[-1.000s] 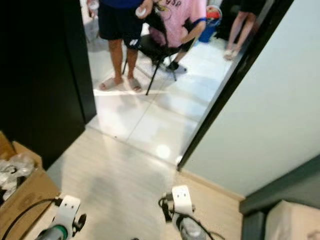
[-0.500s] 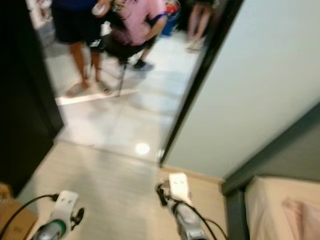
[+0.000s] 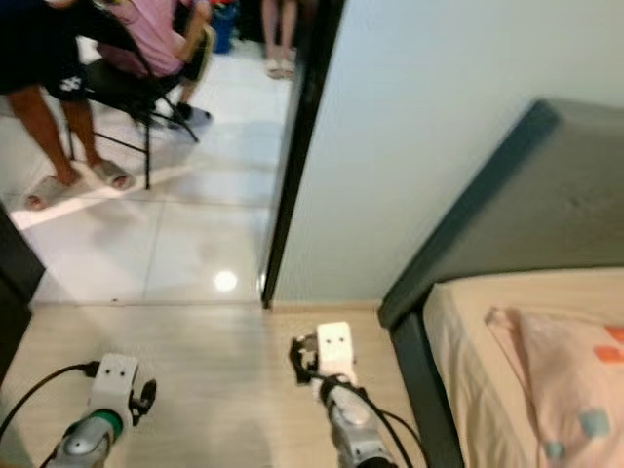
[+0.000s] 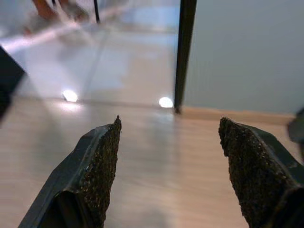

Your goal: Clean up the room

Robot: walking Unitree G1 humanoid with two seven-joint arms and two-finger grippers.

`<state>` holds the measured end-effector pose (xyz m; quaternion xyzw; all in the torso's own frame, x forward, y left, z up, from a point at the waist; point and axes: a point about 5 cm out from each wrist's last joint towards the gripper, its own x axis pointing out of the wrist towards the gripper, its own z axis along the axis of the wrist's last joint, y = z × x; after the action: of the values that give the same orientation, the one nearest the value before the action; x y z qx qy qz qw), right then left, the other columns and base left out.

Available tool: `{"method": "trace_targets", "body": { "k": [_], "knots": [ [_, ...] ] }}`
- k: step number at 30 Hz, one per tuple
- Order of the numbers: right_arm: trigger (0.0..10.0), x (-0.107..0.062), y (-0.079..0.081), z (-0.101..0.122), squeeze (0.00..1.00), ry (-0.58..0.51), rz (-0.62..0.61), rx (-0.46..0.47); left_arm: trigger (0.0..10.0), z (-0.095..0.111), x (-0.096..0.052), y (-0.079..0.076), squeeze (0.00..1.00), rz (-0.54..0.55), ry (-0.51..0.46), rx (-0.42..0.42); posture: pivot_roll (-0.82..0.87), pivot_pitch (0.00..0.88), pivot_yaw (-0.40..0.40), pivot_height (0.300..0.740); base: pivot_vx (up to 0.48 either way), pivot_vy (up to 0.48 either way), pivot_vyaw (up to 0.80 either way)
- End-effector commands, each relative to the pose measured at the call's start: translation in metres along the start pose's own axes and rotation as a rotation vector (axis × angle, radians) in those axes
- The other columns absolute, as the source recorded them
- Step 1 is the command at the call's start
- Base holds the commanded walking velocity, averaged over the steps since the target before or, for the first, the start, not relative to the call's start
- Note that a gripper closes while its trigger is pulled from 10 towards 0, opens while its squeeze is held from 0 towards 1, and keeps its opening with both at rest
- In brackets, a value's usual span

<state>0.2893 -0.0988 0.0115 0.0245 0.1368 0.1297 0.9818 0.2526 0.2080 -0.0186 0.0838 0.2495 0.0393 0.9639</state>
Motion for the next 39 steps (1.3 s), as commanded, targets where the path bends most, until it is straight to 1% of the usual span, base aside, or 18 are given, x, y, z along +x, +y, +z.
{"method": "trace_targets", "body": {
  "k": [1, 10, 16, 21, 28, 39],
  "knots": [
    [10.0, -0.002, -0.008, 0.003, 0.0, -0.028, -0.026, 0.014, 10.0, 0.001, -0.002, -0.008, 0.0, -0.028, -0.013, -0.013, 0.12, 0.065, -0.014, 0.74, 0.0, 0.0, -0.79],
    [10.0, -0.002, -0.004, 0.004, 0.0, -0.04, -0.015, 0.025, 10.0, -0.001, -0.006, -0.01, 0.0, -0.031, -0.017, -0.001, 0.13, 0.064, -0.017, 0.74, 0.0, 0.0, -0.79],
    [10.0, -0.005, -0.007, -0.003, 0.0, -0.007, -0.029, 0.04, 10.0, -0.008, -0.01, -0.008, 0.0, -0.028, 0.007, 0.006, 0.13, 0.054, -0.024, 0.74, 0.0, 0.0, -0.79],
    [10.0, -0.008, -0.014, -0.008, 0.0, 0.015, -0.049, 0.048, 10.0, -0.014, -0.012, -0.006, 0.0, -0.02, 0.027, 0.003, 0.13, 0.039, -0.029, 0.74, 0.0, 0.0, -0.79],
    [10.0, -0.008, -0.019, -0.008, 0.0, 0.021, -0.074, 0.064, 10.0, -0.012, -0.011, -0.008, 0.0, -0.022, 0.028, 0.004, 0.12, 0.031, -0.028, 0.74, 0.0, 0.0, -0.79],
    [10.0, -0.009, -0.018, -0.009, 0.0, 0.025, -0.079, 0.069, 10.0, -0.01, -0.011, -0.01, 0.0, -0.029, 0.03, 0.008, 0.12, 0.035, -0.024, 0.74, 0.0, 0.0, -0.79]
  ]
}}
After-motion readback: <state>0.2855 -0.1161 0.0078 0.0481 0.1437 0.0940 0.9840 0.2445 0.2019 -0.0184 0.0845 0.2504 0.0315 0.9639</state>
